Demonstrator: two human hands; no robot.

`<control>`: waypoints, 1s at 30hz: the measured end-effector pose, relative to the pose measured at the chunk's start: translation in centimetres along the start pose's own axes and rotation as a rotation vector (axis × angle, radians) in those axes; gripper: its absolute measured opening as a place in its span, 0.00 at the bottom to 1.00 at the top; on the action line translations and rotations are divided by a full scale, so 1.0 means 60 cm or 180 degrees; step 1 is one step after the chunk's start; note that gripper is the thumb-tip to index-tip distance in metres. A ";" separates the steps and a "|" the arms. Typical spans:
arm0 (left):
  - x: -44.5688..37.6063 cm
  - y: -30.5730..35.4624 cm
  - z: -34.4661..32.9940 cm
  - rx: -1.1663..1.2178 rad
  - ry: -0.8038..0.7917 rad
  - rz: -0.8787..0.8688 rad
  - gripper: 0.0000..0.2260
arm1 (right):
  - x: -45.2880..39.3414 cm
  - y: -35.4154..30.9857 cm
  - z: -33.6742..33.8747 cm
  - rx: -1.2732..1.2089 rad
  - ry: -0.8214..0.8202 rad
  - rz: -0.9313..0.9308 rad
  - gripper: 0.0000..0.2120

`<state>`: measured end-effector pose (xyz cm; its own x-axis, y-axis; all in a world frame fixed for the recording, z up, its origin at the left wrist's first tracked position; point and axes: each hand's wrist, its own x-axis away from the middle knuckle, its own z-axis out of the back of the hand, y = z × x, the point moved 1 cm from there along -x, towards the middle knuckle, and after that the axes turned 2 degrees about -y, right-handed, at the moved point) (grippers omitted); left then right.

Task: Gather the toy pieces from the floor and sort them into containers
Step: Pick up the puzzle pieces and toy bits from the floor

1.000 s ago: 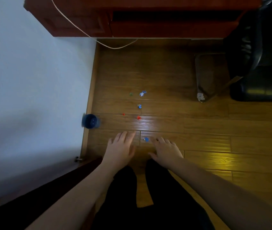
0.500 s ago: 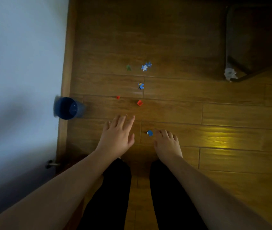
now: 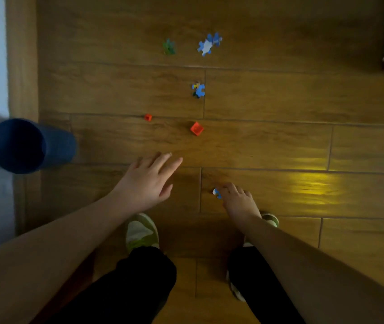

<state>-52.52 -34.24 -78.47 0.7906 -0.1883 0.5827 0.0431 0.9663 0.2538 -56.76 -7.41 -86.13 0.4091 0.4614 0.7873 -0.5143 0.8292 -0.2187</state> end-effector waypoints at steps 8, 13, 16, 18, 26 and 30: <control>-0.082 -0.050 -0.027 -0.0245 -0.0129 -0.0399 0.30 | -0.075 0.022 -0.044 0.0469 0.0232 0.0139 0.32; -0.128 -0.108 0.001 -0.0574 -0.0065 -0.0675 0.29 | -0.095 0.036 -0.042 0.0446 0.0307 0.0459 0.24; -0.149 -0.123 -0.003 -0.0738 -0.0122 -0.0867 0.29 | -0.104 0.049 -0.037 0.0267 0.0291 0.0646 0.21; -0.163 -0.128 -0.010 -0.0764 -0.0115 -0.0859 0.29 | -0.115 0.050 -0.025 -0.0143 0.0274 0.0746 0.14; -0.171 -0.127 -0.025 -0.0724 0.0230 -0.0639 0.30 | -0.203 -0.023 0.115 -0.2100 0.1330 0.0304 0.09; -0.181 -0.158 -0.013 -0.0830 0.0508 -0.0451 0.29 | -0.249 -0.042 0.196 -0.2807 0.1752 0.0184 0.07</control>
<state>-61.06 -41.19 -87.81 0.8503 -0.3140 0.4223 0.2979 0.9487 0.1057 -70.45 -20.13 -90.57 0.8027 0.4040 0.4387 0.0987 0.6354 -0.7658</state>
